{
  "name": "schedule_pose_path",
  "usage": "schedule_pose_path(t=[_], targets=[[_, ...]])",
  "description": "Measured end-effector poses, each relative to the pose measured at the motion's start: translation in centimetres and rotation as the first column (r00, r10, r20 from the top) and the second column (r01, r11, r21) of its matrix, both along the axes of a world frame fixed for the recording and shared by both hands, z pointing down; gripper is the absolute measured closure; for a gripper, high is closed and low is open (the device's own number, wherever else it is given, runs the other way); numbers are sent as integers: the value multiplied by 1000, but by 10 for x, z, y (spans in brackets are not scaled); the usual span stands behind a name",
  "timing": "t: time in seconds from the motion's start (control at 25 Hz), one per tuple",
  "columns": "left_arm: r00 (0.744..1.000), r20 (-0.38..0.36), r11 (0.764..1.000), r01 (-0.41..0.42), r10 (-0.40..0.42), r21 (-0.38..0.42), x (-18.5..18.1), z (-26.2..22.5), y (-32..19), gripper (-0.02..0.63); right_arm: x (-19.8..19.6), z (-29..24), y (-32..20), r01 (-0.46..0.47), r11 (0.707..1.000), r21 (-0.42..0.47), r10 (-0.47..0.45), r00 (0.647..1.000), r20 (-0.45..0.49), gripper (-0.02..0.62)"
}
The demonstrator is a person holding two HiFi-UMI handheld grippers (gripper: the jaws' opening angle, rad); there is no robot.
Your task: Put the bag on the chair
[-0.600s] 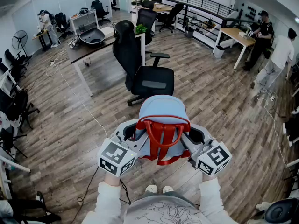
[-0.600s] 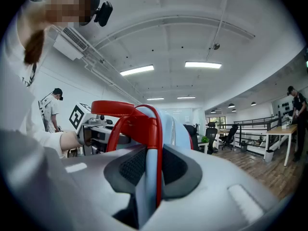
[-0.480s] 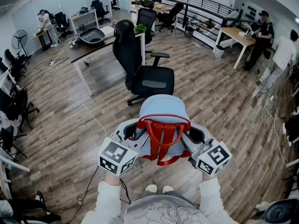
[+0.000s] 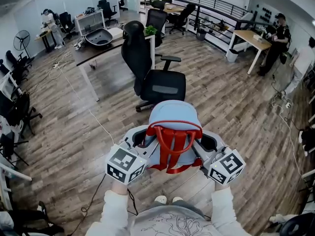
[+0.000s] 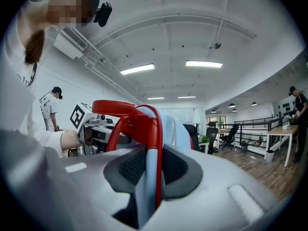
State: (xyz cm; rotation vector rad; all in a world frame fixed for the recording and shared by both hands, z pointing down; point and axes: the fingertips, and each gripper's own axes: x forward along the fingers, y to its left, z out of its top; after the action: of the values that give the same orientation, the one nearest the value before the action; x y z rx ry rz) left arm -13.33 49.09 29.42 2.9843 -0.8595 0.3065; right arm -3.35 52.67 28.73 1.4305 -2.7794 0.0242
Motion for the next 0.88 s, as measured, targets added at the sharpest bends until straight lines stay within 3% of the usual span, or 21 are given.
schedule_pose_path(t=[0.56, 0.88], targets=[[1000, 19, 1000, -5, 6, -24, -5, 12, -23, 497, -4, 13, -24, -10, 999, -32, 11, 1000, 19, 509], [999, 18, 999, 27, -27, -28, 13, 19, -79, 497, 15, 20, -85, 17, 999, -35, -16, 999, 33, 509]])
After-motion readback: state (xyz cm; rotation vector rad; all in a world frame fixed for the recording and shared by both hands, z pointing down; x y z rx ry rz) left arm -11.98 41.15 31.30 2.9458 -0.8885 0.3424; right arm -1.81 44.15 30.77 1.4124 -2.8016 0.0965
